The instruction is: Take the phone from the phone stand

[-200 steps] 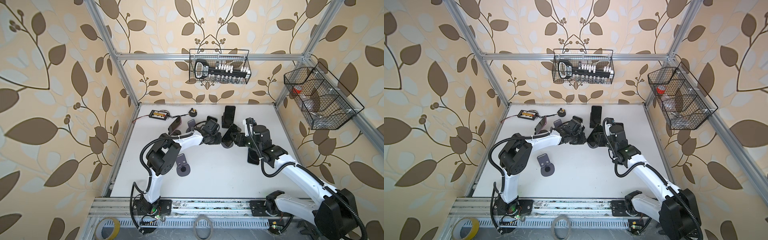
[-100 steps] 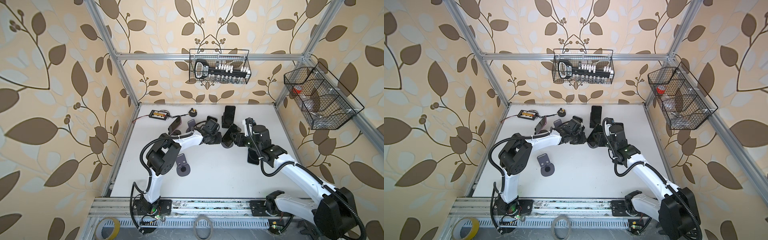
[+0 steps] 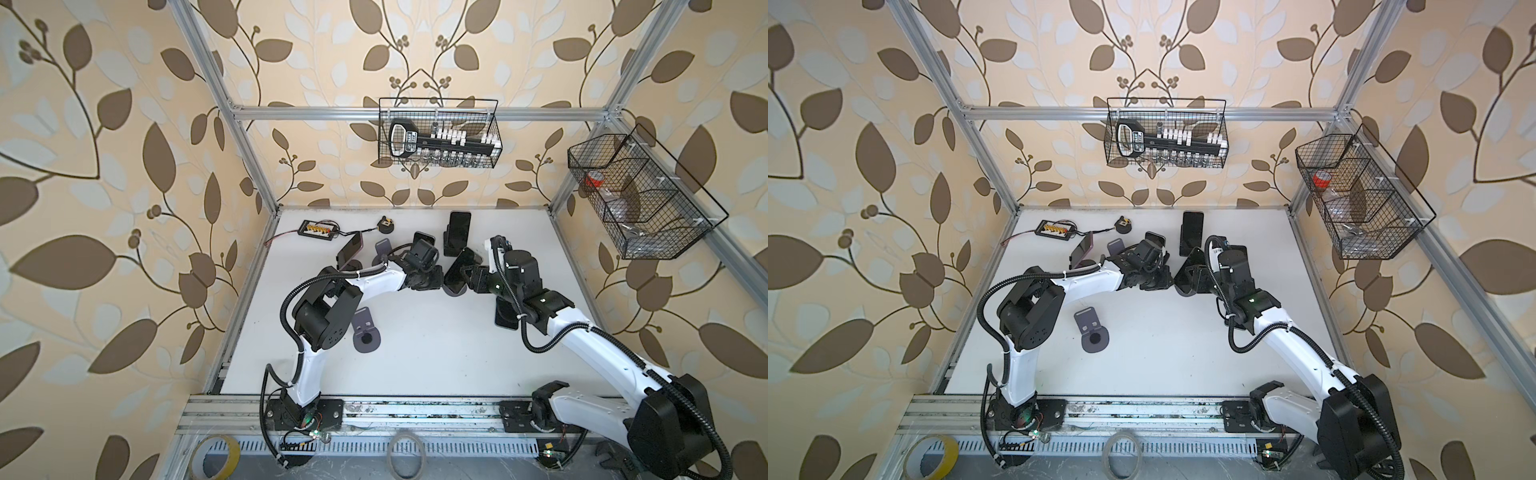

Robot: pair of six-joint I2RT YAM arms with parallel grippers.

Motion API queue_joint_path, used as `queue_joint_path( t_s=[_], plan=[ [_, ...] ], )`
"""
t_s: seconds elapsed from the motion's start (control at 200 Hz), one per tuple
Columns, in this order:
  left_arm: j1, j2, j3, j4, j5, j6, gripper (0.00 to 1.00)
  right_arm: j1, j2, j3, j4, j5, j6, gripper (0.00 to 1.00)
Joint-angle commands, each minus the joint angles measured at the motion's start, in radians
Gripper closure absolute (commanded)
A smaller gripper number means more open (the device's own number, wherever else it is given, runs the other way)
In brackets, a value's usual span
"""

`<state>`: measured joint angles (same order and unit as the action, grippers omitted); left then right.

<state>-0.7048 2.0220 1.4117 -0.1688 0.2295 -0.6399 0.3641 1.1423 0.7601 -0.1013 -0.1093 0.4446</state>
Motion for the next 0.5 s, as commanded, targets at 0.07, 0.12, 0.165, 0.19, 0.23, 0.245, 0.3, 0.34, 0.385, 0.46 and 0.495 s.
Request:
queue_joint_path(
  t_s=[0.07, 0.12, 0.165, 0.19, 0.23, 0.245, 0.3, 0.34, 0.385, 0.46, 0.495],
  plan=[
    [0.012, -0.002, -0.017, 0.023, 0.016, -0.014, 0.81, -0.003, 0.008, -0.005, 0.007, -0.01, -0.001, 0.46],
    [0.012, -0.006, -0.021, 0.025, 0.018, -0.015, 0.81, -0.002, 0.008, -0.005, 0.006, -0.013, 0.001, 0.46],
    [0.011, -0.009, -0.024, 0.027, 0.02, -0.018, 0.81, -0.003, 0.007, -0.005, 0.006, -0.013, 0.002, 0.46],
    [0.011, -0.009, -0.026, 0.029, 0.023, -0.02, 0.81, -0.002, 0.005, -0.005, 0.006, -0.012, 0.003, 0.46],
    [0.011, -0.012, -0.028, 0.032, 0.027, -0.022, 0.81, -0.003, 0.005, -0.006, 0.006, -0.012, 0.003, 0.46],
    [0.011, -0.012, -0.028, 0.034, 0.028, -0.023, 0.81, -0.003, 0.006, -0.005, 0.006, -0.012, 0.004, 0.46],
    [0.011, -0.015, -0.035, 0.037, 0.029, -0.027, 0.81, -0.004, 0.007, -0.005, 0.006, -0.012, 0.005, 0.46],
    [0.011, -0.017, -0.038, 0.039, 0.031, -0.028, 0.81, -0.003, 0.008, -0.005, 0.007, -0.013, 0.007, 0.46],
    [0.011, -0.019, -0.042, 0.043, 0.033, -0.029, 0.81, -0.002, 0.009, -0.005, 0.007, -0.013, 0.009, 0.46],
    [0.011, -0.019, -0.047, 0.047, 0.036, -0.033, 0.81, -0.003, 0.01, -0.004, 0.008, -0.017, 0.013, 0.46],
    [0.011, -0.019, -0.049, 0.049, 0.036, -0.035, 0.81, -0.003, 0.013, -0.005, 0.008, -0.018, 0.013, 0.46]
  ],
)
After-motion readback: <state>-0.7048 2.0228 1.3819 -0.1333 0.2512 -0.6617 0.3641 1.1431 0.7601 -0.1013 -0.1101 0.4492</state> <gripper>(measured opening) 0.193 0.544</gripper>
